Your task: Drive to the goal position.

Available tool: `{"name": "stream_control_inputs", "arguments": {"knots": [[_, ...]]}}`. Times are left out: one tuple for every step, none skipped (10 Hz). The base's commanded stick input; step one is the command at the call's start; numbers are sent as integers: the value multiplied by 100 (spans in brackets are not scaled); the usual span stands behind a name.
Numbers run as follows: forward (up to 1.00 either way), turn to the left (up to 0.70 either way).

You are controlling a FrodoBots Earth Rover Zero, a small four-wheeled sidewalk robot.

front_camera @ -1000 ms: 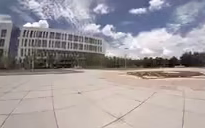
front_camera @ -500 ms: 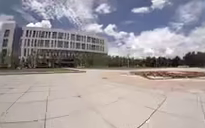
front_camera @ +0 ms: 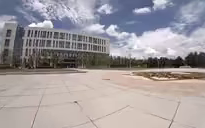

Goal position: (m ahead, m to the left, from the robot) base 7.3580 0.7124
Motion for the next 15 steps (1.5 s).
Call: {"name": "stream_control_inputs", "arguments": {"knots": [[70,0],[70,0],[70,0],[70,0],[70,0],[70,0],[70,0],[70,0],[70,0],[70,0],[70,0],[70,0],[70,0],[70,0],[70,0]]}}
